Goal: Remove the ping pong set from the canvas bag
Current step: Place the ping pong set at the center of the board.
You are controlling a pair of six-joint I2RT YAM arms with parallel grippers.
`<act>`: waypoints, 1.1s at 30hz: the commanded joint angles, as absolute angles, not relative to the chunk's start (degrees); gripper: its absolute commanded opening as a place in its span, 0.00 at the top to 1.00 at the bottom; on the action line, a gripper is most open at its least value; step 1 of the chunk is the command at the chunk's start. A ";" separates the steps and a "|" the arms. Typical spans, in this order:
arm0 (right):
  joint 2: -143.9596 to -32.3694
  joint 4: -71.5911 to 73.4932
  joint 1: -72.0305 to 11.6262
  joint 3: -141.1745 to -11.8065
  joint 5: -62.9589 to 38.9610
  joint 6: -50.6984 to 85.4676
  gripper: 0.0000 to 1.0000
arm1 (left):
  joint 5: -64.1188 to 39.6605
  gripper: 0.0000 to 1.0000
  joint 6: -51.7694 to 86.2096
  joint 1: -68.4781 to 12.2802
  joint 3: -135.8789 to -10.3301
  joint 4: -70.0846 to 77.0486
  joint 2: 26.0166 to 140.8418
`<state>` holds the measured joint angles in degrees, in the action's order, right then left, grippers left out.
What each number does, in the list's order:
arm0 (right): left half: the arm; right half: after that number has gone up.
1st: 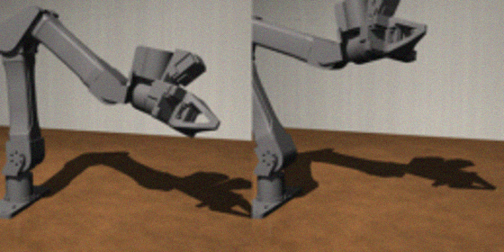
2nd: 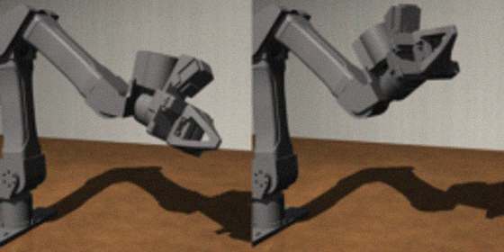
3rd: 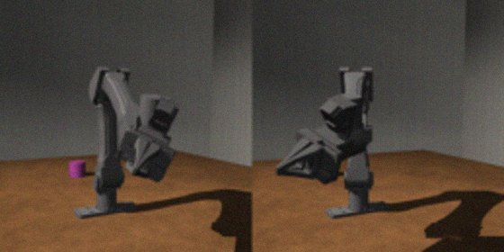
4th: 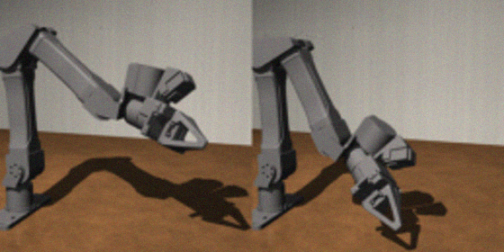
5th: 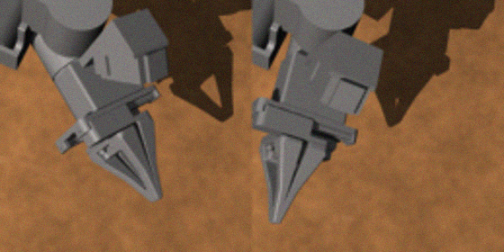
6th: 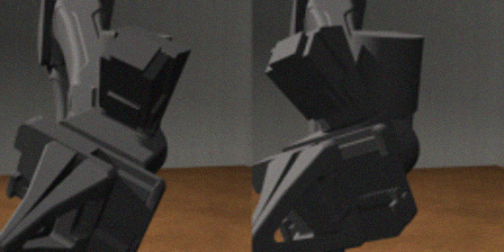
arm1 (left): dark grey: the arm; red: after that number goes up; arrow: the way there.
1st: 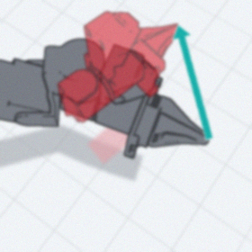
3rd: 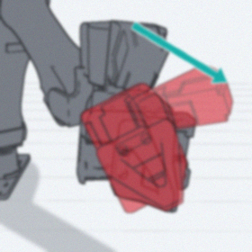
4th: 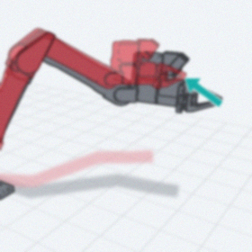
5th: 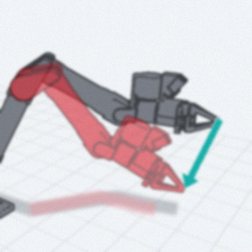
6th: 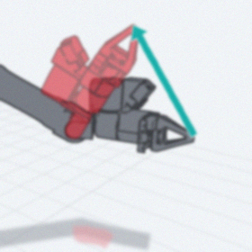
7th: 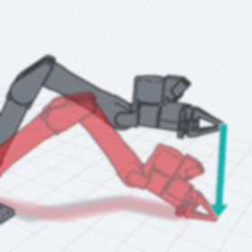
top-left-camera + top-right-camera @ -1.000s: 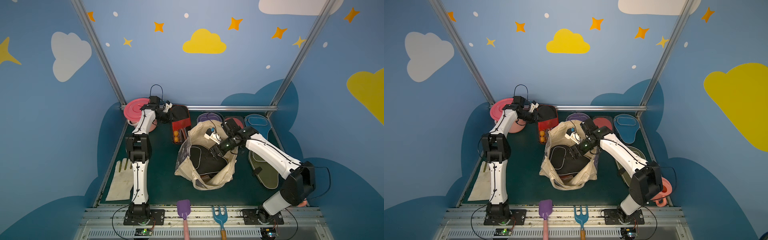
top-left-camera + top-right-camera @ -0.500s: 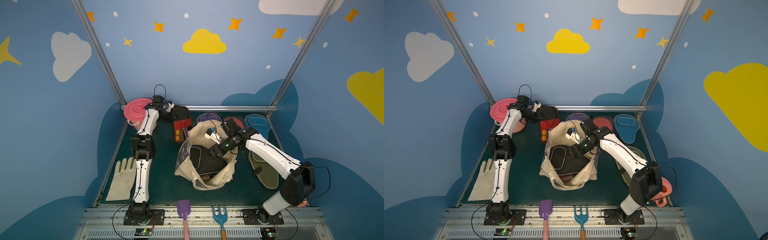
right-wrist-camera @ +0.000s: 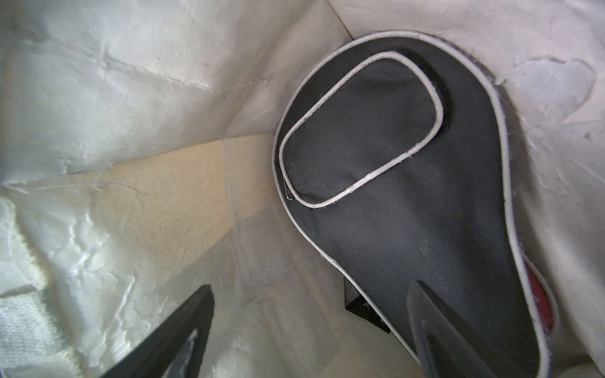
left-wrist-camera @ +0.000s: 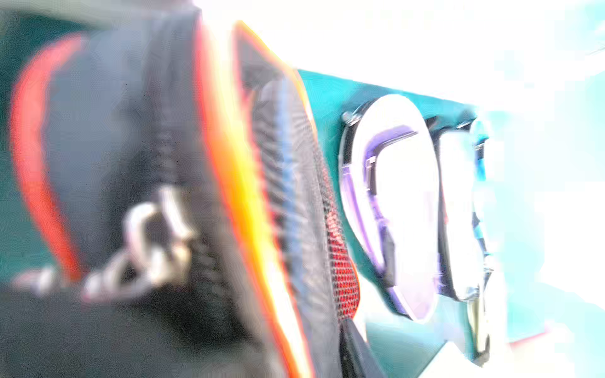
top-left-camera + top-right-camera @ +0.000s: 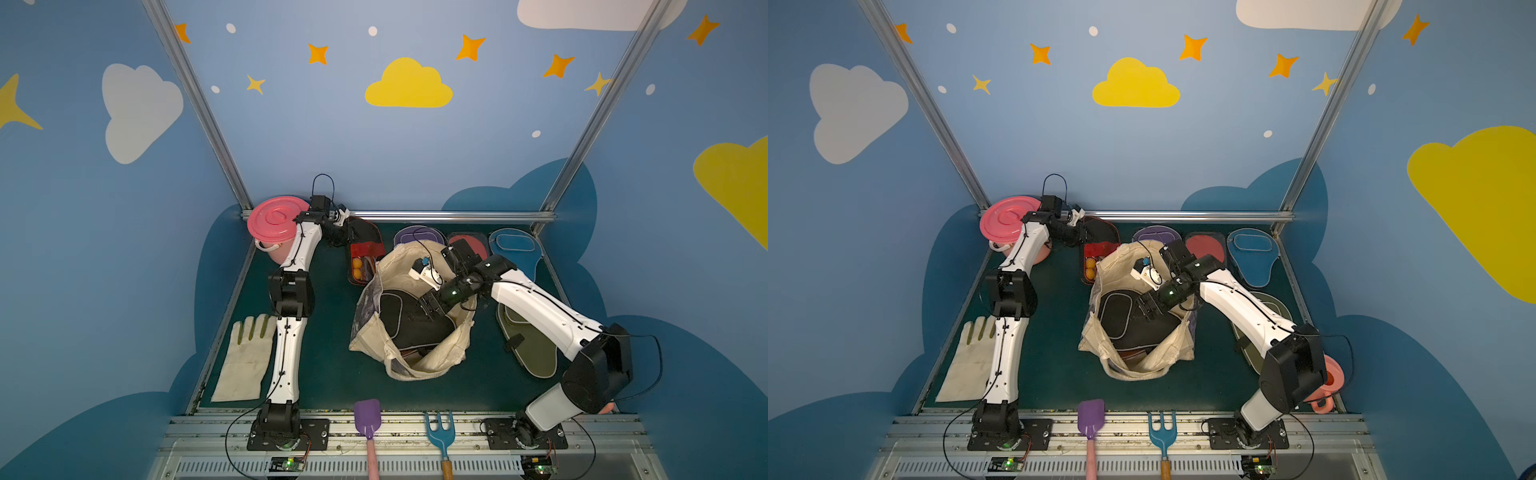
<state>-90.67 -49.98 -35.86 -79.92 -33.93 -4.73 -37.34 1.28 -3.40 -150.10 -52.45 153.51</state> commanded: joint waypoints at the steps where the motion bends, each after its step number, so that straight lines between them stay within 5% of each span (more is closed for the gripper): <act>1: -89.52 -49.83 -36.23 -79.69 -34.32 -5.01 0.10 | -32.08 0.55 -3.60 -5.62 -149.50 -53.50 155.30; 15: -88.63 -50.30 -36.30 -78.44 -34.09 -5.95 0.10 | -27.54 0.33 -1.23 -7.11 -149.50 -51.42 154.80; 26: -88.33 -49.92 -36.30 -77.79 -34.45 -6.23 0.10 | -26.86 0.28 -1.13 -7.65 -149.50 -50.54 154.25; 33: -88.60 -50.27 -36.33 -78.13 -34.72 -6.61 0.10 | -21.33 0.00 -3.72 -8.00 -149.66 -51.58 151.98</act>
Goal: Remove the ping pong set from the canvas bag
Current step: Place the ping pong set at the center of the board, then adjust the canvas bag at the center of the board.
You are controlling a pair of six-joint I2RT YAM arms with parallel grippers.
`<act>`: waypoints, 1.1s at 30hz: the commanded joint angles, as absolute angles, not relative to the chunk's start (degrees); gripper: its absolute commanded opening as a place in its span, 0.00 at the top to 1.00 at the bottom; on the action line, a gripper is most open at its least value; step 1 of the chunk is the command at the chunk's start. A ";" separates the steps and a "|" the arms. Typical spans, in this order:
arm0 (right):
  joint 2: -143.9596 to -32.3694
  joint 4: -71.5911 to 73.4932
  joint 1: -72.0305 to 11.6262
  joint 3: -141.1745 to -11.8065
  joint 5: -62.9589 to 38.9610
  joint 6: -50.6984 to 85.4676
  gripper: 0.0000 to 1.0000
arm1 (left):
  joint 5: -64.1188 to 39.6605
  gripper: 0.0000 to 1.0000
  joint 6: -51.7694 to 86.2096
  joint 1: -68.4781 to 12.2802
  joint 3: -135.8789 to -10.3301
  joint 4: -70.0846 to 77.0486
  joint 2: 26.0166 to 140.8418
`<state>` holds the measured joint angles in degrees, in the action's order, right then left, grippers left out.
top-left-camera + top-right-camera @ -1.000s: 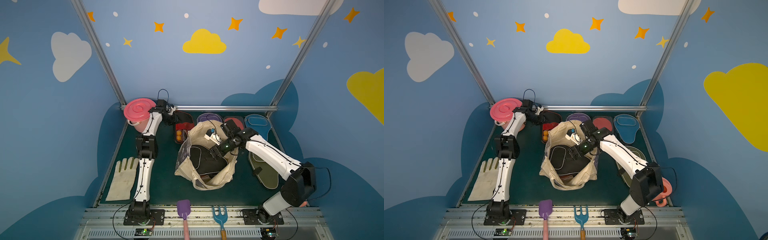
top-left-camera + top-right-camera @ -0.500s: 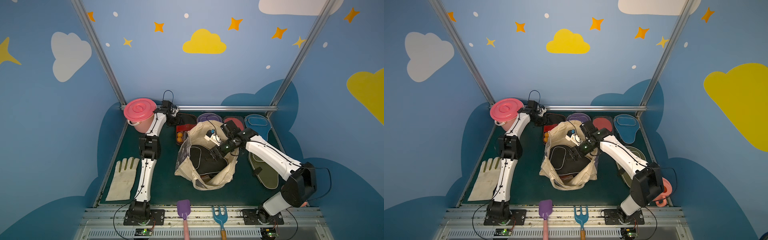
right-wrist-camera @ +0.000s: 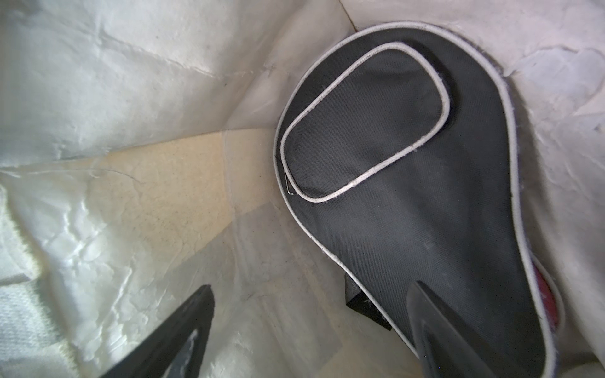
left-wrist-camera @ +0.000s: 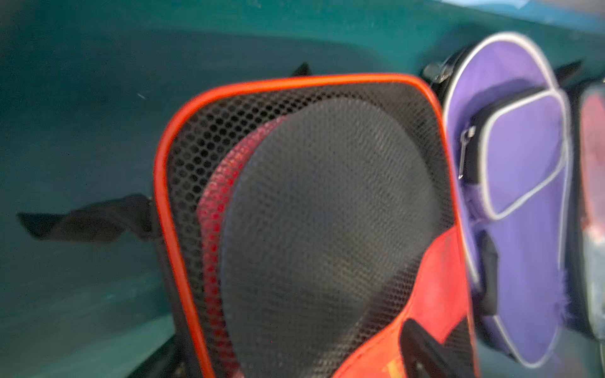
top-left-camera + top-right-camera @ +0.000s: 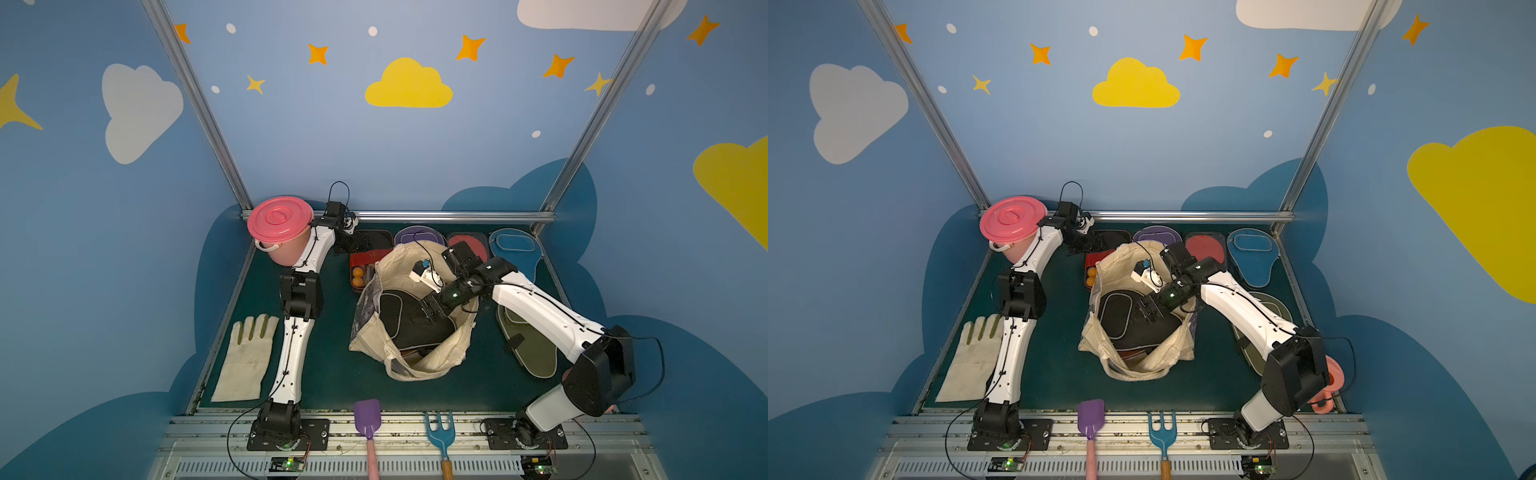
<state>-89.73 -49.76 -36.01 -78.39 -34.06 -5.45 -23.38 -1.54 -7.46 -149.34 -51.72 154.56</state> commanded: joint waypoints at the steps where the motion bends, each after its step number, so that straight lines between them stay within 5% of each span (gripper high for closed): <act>1: -88.60 -50.24 -36.32 -78.09 -34.73 -6.61 0.10 | -20.79 0.00 -3.94 -8.00 -149.67 -51.47 151.56; 20: -86.77 -50.63 -36.30 -78.00 -33.84 -7.21 0.10 | -16.25 0.00 -6.68 -8.06 -152.67 -55.89 139.69; 26: -85.43 -49.63 -36.44 -77.10 -31.82 -7.94 0.10 | -25.58 0.00 -6.52 -9.04 -151.52 -60.57 127.97; 33: -83.36 -46.37 -36.32 -74.86 -27.99 -9.74 0.10 | -33.68 0.00 -3.42 -14.03 -124.60 -52.72 104.48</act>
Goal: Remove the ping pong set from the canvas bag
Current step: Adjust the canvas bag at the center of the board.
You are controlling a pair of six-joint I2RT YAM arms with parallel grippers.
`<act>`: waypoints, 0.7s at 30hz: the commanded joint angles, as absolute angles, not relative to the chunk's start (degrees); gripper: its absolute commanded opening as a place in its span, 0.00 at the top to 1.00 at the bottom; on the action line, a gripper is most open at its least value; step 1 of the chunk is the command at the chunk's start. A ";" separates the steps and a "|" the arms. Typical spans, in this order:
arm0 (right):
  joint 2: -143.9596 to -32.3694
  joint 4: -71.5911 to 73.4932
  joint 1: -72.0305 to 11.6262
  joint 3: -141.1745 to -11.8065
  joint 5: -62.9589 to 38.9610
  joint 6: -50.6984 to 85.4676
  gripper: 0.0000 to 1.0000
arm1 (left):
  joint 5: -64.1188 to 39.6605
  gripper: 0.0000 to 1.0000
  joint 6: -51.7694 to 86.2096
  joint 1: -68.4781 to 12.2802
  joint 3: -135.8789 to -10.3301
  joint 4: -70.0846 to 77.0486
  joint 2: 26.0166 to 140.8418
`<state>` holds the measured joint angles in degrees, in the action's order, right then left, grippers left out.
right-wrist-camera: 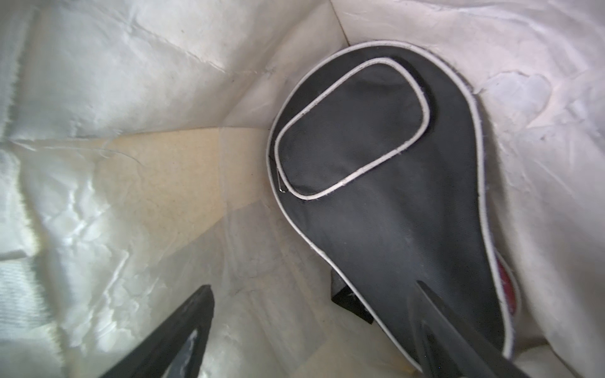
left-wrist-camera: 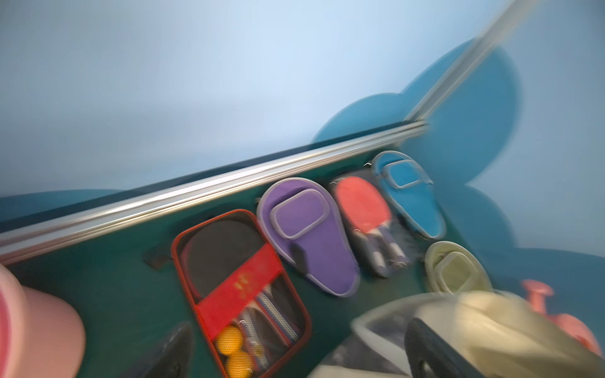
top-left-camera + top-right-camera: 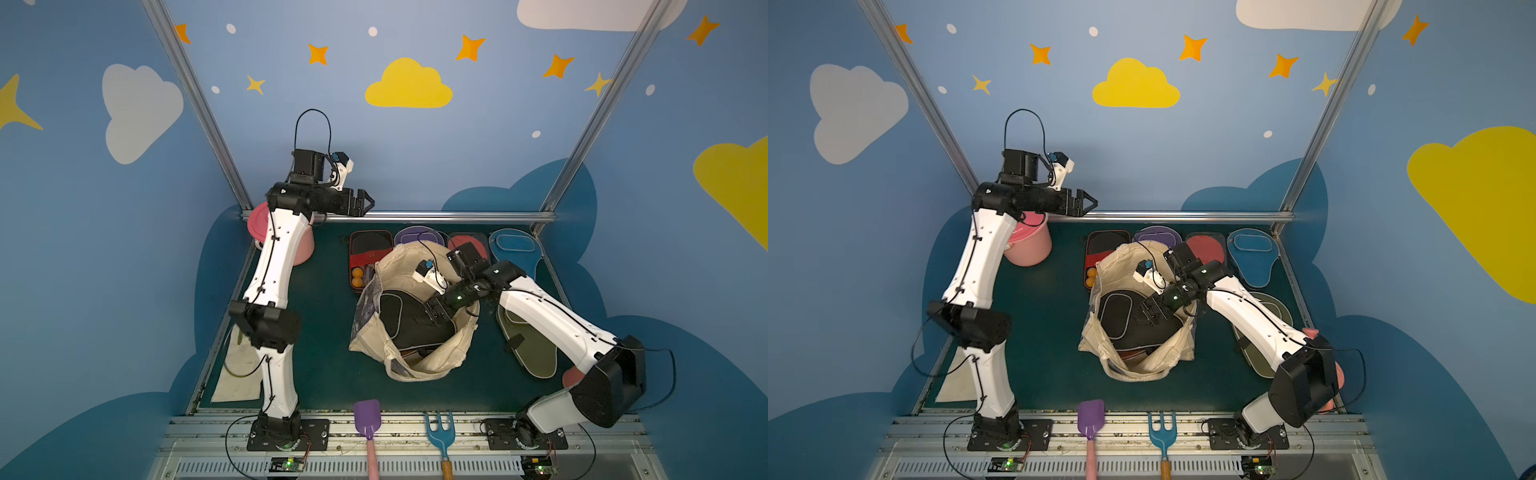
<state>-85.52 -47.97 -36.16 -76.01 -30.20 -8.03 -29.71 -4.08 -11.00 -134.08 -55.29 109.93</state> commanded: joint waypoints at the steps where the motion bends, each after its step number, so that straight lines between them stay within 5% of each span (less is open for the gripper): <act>1: -83.14 -46.23 -36.22 -74.84 -27.39 -10.14 0.10 | -33.70 0.00 -3.09 -15.37 -118.10 -49.31 100.12; 8: -80.85 -45.34 -35.95 -74.53 -26.87 -12.87 0.10 | -29.50 0.00 2.43 -18.86 -91.12 -39.10 82.90; 18: -77.22 -41.23 -36.21 -68.63 -28.40 -11.86 0.10 | -26.92 0.02 7.82 -24.16 -82.74 -31.75 84.61; 21: -77.24 -41.34 -36.47 -68.01 -28.52 -11.59 0.10 | -24.68 0.21 7.36 -24.65 -85.48 -34.46 86.86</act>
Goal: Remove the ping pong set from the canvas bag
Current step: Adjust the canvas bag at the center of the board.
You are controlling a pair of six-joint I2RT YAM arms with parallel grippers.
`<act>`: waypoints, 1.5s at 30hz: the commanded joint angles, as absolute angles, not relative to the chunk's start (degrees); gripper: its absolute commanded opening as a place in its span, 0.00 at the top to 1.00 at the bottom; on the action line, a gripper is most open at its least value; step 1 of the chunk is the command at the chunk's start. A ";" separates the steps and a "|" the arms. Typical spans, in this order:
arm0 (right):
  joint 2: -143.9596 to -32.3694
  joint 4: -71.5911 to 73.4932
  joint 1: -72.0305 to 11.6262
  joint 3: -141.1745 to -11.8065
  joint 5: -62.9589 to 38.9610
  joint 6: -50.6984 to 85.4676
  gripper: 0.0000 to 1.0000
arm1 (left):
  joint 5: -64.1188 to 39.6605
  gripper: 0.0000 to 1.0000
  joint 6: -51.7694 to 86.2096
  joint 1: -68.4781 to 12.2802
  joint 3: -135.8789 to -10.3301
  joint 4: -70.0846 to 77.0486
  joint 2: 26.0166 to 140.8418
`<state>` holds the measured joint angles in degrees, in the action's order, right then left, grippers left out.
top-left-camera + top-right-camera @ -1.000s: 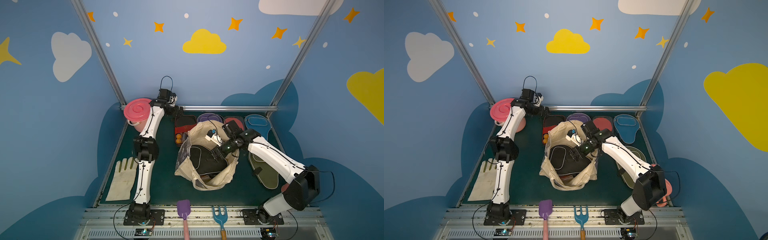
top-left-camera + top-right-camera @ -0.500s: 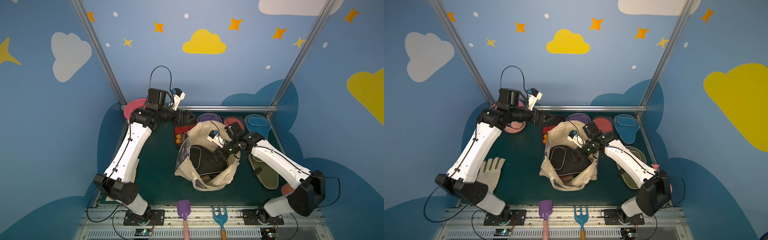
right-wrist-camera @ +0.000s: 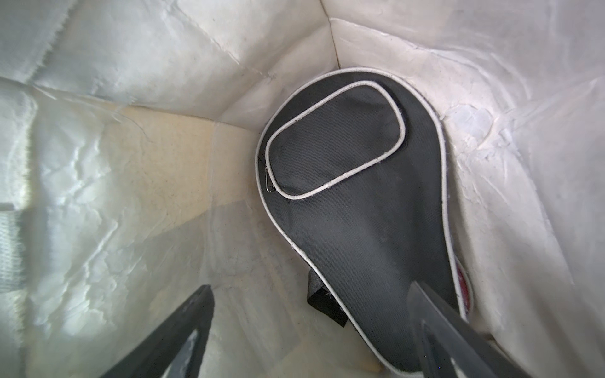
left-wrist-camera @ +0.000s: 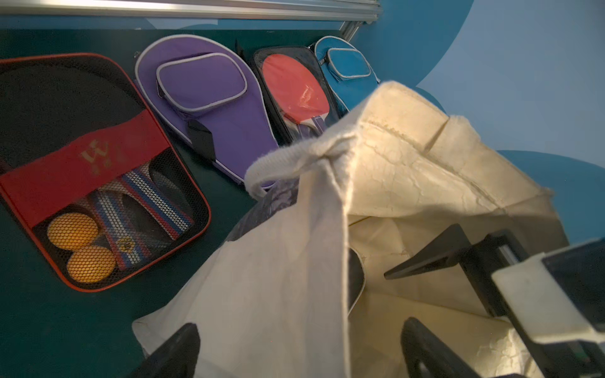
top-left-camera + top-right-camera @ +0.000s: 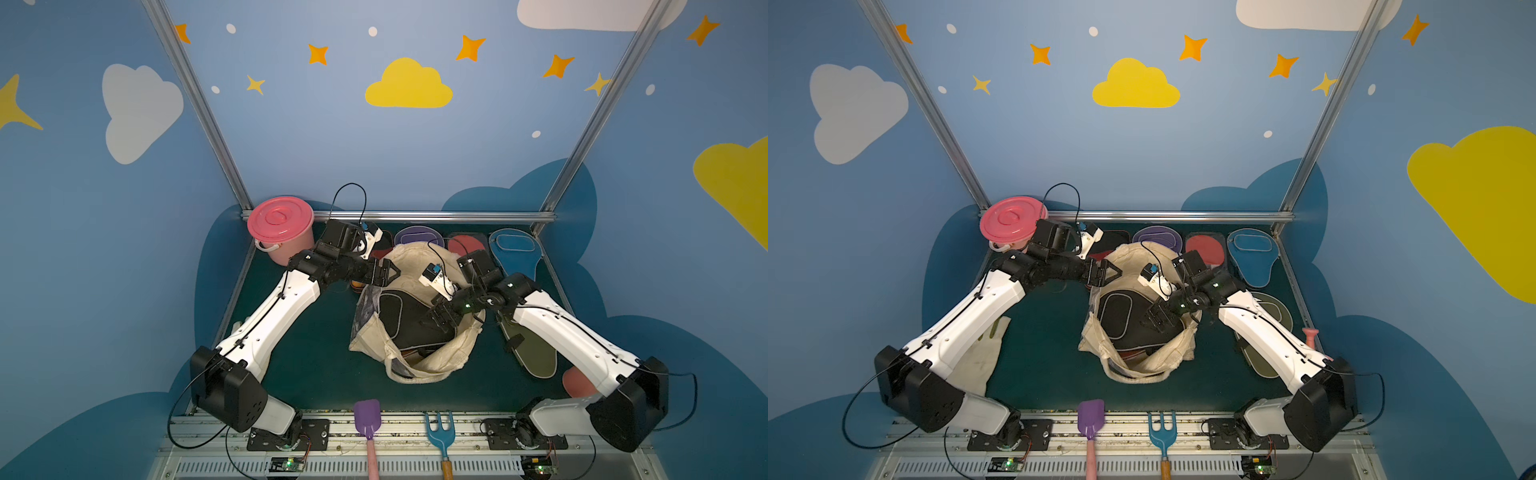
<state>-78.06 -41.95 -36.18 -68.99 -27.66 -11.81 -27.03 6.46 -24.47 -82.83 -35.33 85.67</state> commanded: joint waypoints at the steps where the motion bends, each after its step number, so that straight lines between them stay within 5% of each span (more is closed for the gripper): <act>1: -77.12 -41.31 -36.69 -67.86 -28.40 -11.37 0.10 | -24.21 0.38 6.98 -24.82 -86.39 -35.48 87.51; 4: -76.80 -41.17 -37.06 -67.04 -27.55 -10.69 0.10 | -23.40 0.80 6.21 -24.95 -88.44 -38.04 88.63; 6: -76.54 -41.61 -37.55 -67.04 -26.39 -10.25 0.10 | -23.19 0.96 5.90 -25.17 -89.44 -39.54 88.71; 13: -75.16 -43.03 -41.54 -68.41 -20.52 -8.73 0.10 | -24.38 0.96 1.85 -29.51 -85.14 -36.47 79.92; 22: -72.90 -36.76 -44.91 -61.41 -16.61 -8.54 0.10 | -27.38 0.97 9.34 -30.06 -65.79 -15.10 60.73; 45: -85.51 -27.19 -40.08 -61.35 -12.40 -12.06 0.10 | -33.75 0.97 7.81 -30.11 -56.03 -8.04 57.81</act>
